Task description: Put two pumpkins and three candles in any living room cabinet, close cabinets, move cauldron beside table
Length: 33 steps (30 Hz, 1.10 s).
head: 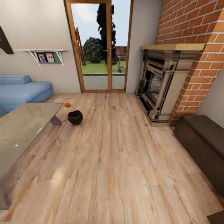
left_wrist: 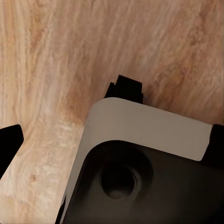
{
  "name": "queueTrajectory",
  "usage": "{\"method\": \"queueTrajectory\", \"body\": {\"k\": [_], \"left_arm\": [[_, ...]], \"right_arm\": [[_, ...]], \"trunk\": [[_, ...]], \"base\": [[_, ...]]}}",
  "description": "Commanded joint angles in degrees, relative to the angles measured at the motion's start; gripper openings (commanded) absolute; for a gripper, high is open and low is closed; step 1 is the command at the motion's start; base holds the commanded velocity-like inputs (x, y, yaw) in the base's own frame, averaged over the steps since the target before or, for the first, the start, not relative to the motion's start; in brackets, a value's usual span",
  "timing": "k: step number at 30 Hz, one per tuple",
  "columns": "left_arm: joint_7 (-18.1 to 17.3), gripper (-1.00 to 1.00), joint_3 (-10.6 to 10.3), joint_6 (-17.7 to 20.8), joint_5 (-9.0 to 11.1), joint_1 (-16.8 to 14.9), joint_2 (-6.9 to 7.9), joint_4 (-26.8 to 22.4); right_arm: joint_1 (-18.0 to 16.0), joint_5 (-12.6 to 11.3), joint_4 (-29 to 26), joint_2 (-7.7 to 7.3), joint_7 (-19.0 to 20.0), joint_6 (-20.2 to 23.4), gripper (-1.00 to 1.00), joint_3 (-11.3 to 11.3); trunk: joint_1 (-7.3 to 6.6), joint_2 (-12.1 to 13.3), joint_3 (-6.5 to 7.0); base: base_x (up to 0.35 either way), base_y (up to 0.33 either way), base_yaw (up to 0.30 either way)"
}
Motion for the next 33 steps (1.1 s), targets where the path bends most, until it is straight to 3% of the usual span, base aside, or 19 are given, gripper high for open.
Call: {"method": "queueTrajectory", "body": {"k": [1, 33], "left_arm": [[0.0, 1.0, 0.0, 0.0, 0.0, 0.0, 0.01, 0.0], [0.0, 1.0, 0.0, 0.2, -0.1, 0.0, -0.05, 0.0]], "right_arm": [[0.0, 0.0, 0.0, -0.03, 0.1, 0.0, 1.0, 0.0], [0.0, 0.1, 0.1, 0.11, 0.4, 0.1, 1.0, 0.1]], "trunk": [[0.0, 0.0, -0.01], [0.0, 0.0, -0.03]], "base": [[0.243, 0.0, 0.047], [0.333, 0.0, 0.002]]}}
